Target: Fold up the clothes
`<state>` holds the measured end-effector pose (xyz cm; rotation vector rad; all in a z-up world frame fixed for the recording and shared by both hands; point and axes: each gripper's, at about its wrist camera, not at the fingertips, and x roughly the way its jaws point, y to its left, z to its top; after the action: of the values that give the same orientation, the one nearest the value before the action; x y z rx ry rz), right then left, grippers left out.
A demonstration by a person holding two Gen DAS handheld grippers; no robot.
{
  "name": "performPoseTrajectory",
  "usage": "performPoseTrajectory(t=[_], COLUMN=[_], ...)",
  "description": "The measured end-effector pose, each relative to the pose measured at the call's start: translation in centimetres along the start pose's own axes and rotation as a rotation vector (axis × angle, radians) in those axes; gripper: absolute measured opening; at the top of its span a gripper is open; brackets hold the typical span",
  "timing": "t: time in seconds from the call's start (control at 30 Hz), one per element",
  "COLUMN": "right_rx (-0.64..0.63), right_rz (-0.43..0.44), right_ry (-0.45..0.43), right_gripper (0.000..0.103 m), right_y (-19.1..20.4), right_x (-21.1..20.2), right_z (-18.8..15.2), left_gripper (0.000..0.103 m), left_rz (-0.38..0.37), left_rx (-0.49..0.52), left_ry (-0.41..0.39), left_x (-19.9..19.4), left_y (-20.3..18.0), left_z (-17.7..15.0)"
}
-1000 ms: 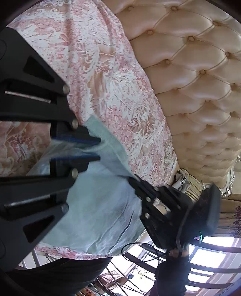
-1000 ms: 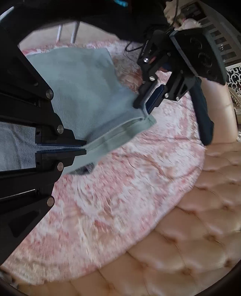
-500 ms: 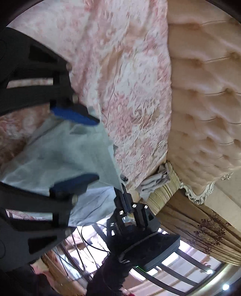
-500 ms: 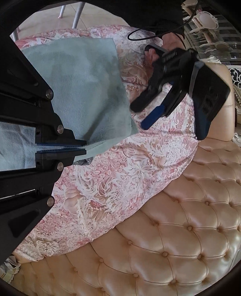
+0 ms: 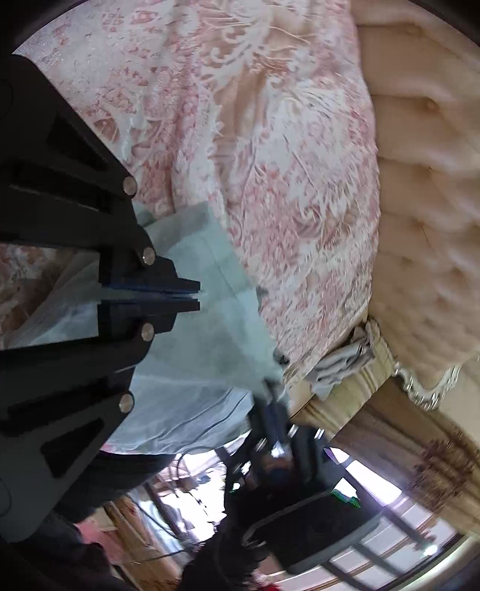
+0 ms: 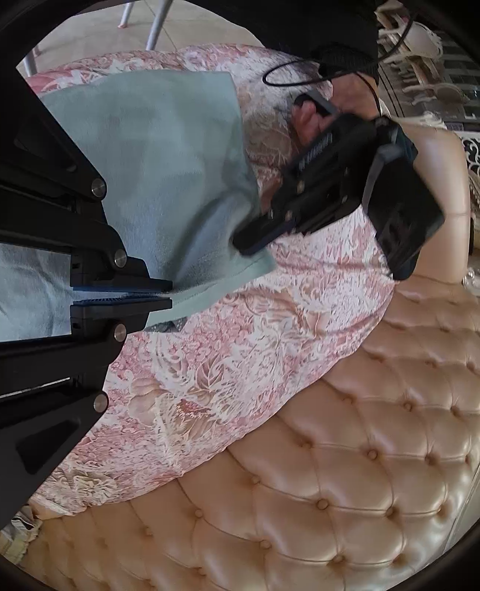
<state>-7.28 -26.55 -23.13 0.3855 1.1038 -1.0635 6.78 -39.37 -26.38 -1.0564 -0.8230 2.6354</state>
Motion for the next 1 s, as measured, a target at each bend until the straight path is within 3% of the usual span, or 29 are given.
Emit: performPoseTrajectory(t=[0.17, 0.3, 0.7, 0.83, 1.0], right_rx=[0.031, 0.057, 0.116, 0.147, 0.215], right_rz=[-0.018, -0.018, -0.001, -0.005, -0.008], right_ry=[0.006, 0.05, 0.084, 0.087, 0.082], right_gripper=[0.002, 0.002, 0.002, 0.002, 0.002], right_y=[-0.9, -1.9, -2.9, -3.4, -3.8], right_x=[-0.1, 1.6, 5.0, 5.6, 5.7], right_z=[0.5, 0.6, 0.6, 0.7, 0.8], left_gripper=[0.002, 0.002, 0.002, 0.003, 0.003], left_rz=[0.035, 0.1, 0.166, 0.265, 0.29], left_rx=[0.0, -0.062, -0.089, -0.133, -0.148], left_ry=[-0.09, -0.136, -0.119, -0.081, -0.095], left_x=[-2.7, -3.4, -2.7, -1.6, -1.8], left_y=[-0.3, 1.1, 2.0, 3.2, 3.4], left_z=[0.7, 1.0, 0.7, 0.5, 0.3])
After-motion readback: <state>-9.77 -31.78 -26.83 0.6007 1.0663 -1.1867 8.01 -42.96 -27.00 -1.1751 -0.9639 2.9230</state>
